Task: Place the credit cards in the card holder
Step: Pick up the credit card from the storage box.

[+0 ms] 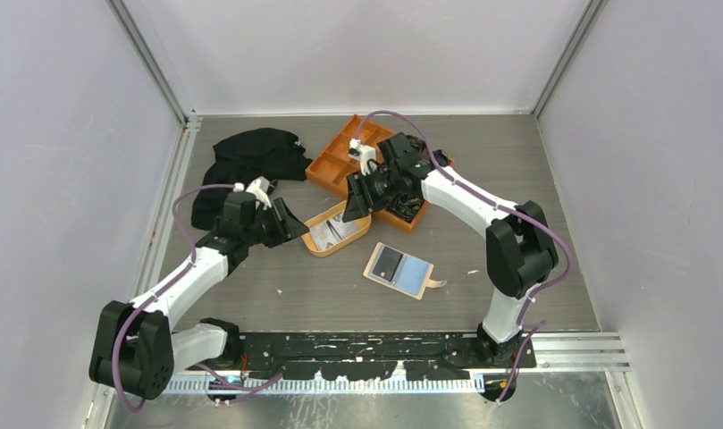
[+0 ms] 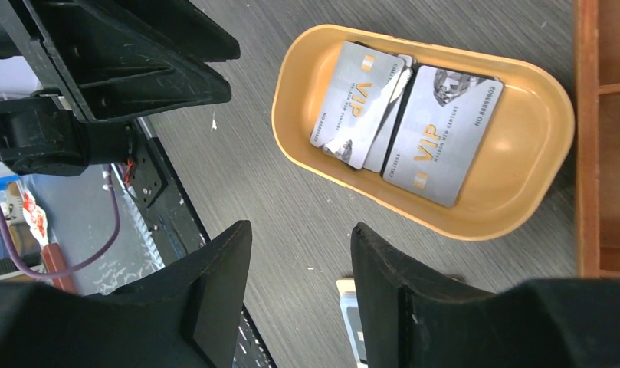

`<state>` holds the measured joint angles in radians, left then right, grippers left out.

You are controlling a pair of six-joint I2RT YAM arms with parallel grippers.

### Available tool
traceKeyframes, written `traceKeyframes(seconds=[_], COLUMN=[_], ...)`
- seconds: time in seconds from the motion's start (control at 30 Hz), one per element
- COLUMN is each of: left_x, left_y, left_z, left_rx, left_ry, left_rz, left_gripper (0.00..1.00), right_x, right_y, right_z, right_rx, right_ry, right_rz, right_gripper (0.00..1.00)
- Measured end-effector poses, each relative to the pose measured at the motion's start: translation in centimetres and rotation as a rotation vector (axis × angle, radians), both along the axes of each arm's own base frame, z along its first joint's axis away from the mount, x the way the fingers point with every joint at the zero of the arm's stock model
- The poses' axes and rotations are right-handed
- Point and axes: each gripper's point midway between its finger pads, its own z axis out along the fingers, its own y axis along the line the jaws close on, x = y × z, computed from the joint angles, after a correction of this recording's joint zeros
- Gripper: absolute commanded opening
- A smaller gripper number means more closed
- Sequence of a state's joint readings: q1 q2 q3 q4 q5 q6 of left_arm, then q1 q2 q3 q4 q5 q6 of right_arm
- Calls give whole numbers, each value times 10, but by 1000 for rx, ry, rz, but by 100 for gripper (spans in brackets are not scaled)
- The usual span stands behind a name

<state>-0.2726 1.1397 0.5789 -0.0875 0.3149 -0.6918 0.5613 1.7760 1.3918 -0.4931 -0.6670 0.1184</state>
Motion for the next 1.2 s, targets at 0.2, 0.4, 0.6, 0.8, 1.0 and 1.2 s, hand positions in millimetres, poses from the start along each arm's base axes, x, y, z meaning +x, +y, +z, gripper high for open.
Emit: traceKeyframes(seconds=[0.2, 0.4, 0.6, 0.8, 1.0, 1.2], left_x=[3, 5, 3, -5, -10, -13], left_y=[8, 10, 9, -3, -11, -3], left_z=[-4, -1, 3, -5, 5, 18], left_rx=[31, 36, 15, -51, -129, -119], left_ry=[7, -23, -67, 1, 7, -31], left_rz=[43, 51, 50, 0, 0, 41], left_gripper=[51, 53, 68, 62, 62, 61], right_x=[-5, -24, -36, -34, -28, -17], right_y=[8, 1, -4, -8, -9, -2], right_z=[-8, -4, 13, 3, -7, 0], right_rx=[5, 1, 21, -25, -64, -59], right_ry=[29, 7, -51, -54, -49, -69], right_rz=[41, 266, 399, 390, 329, 213], right_gripper=[56, 57, 57, 57, 59, 59])
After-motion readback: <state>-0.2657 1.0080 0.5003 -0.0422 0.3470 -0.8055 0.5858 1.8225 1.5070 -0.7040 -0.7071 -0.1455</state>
